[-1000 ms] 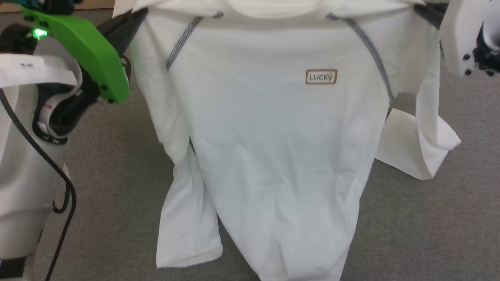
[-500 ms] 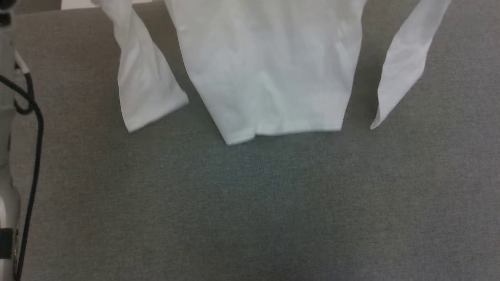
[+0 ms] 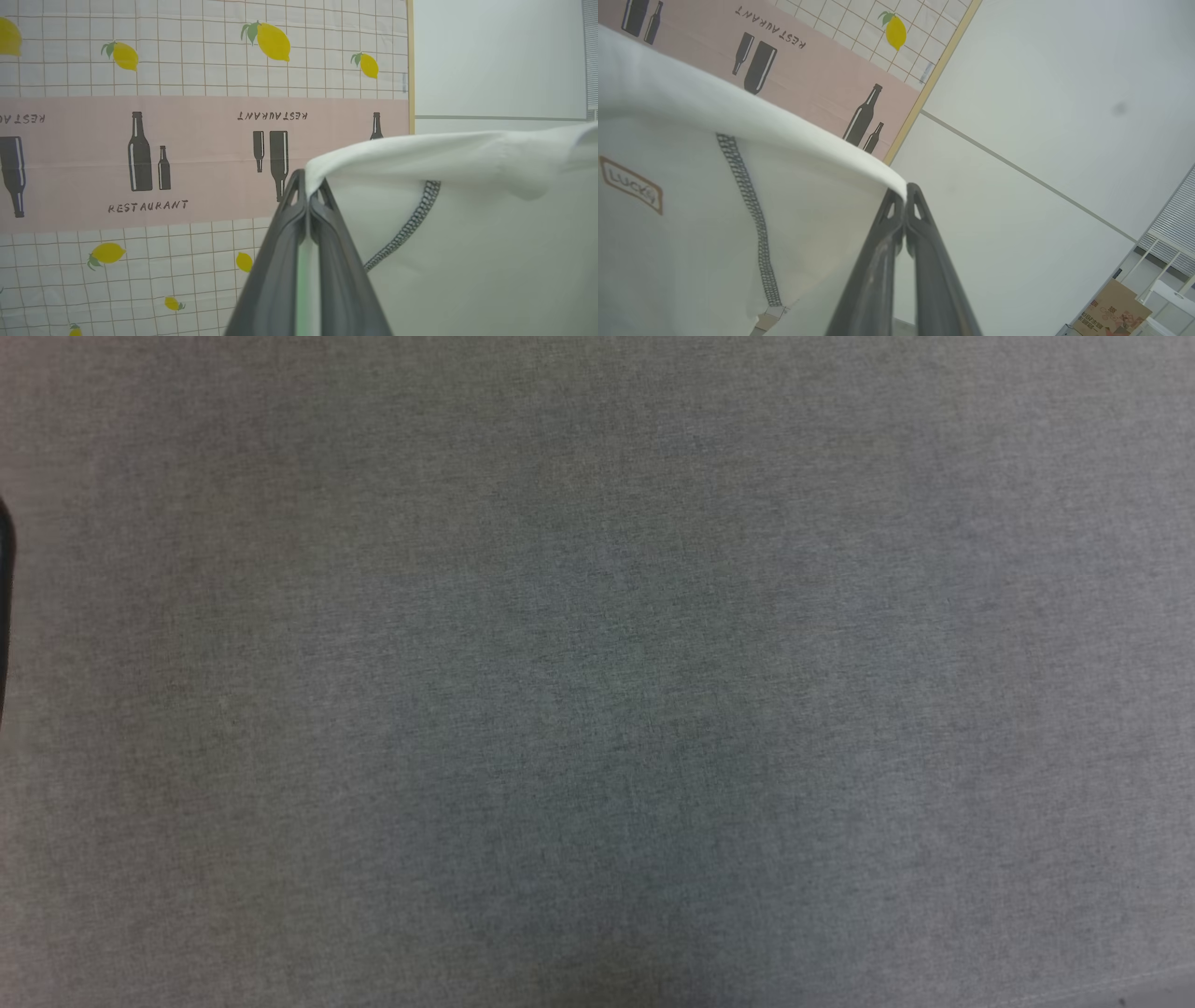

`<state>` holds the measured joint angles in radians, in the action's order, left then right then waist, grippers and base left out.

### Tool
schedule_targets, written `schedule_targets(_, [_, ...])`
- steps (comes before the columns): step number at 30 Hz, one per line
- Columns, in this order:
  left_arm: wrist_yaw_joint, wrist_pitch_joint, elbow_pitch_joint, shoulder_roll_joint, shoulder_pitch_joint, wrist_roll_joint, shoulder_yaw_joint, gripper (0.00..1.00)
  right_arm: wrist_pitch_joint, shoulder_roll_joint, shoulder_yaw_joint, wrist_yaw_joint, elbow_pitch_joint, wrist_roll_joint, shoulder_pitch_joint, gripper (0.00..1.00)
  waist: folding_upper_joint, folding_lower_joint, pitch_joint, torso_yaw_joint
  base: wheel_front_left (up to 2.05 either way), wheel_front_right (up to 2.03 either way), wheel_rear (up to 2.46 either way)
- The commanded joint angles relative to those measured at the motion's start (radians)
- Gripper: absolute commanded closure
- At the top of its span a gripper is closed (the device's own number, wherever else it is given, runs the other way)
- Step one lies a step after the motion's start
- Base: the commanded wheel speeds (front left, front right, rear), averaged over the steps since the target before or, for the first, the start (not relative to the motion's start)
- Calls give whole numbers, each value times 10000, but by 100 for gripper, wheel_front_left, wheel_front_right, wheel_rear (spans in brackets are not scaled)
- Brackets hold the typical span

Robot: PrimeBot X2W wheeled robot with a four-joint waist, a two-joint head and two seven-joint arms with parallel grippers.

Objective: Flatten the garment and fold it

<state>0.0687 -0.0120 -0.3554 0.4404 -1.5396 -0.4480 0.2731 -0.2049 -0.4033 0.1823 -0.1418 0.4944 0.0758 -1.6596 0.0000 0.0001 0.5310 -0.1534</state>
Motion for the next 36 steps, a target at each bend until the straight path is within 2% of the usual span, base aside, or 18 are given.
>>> schedule_targets(1, [9,-34,-308,312,108,191,-55,100,128,-93,-158,111,275,-154,121,100,0,-1,8,9,0,0,0])
schedule_targets(7, [-459,36,-1234,682,1293,519,642,100,632,181,501,111,932,283,1495,100,0,-1,-97,72,0,0,0])
schedule_targets(13, [-1079,468,-2013,871,3184,428,1363,100,833,-36,1641,111,989,1473,3572,100,0,-1,-498,174,0,0,0])
schedule_targets(17, [-1375,1116,-1966,1018,4818,33,1702,100,609,-464,2471,111,295,2567,5167,100,0,-1,-1075,275,0,0,0])
schedule_targets(22, [-1585,2121,-1086,1031,7052,-967,1912,100,-168,-1134,2941,111,-1083,3816,7278,100,0,-1,-1900,410,0,0,0])
schedule_targets(25, [-1497,2751,-187,1070,8516,-1633,1939,100,-938,-1598,2897,111,-2232,4291,8855,100,0,-1,-2373,487,0,0,0])
schedule_targets(29, [-1005,3393,1101,1212,10363,-2340,1882,100,-1962,-1913,2398,111,-3614,4524,10893,100,0,-1,-2818,570,0,0,0])
schedule_targets(32, [-564,3719,2013,1283,11606,-2826,1793,100,-2589,-1886,1759,111,-4422,4397,12276,100,0,-1,-3007,633,0,0,0])
schedule_targets(34, [-85,3962,2808,1375,12779,-3249,1681,100,-3146,-1624,1103,111,-5126,4142,13577,100,0,-1,-3161,683,0,0,0])
schedule_targets(36, [203,4079,3228,1412,13418,-3475,1618,100,-3448,-1419,733,111,-5481,3943,14263,100,0,-1,-3250,731,0,0,0])
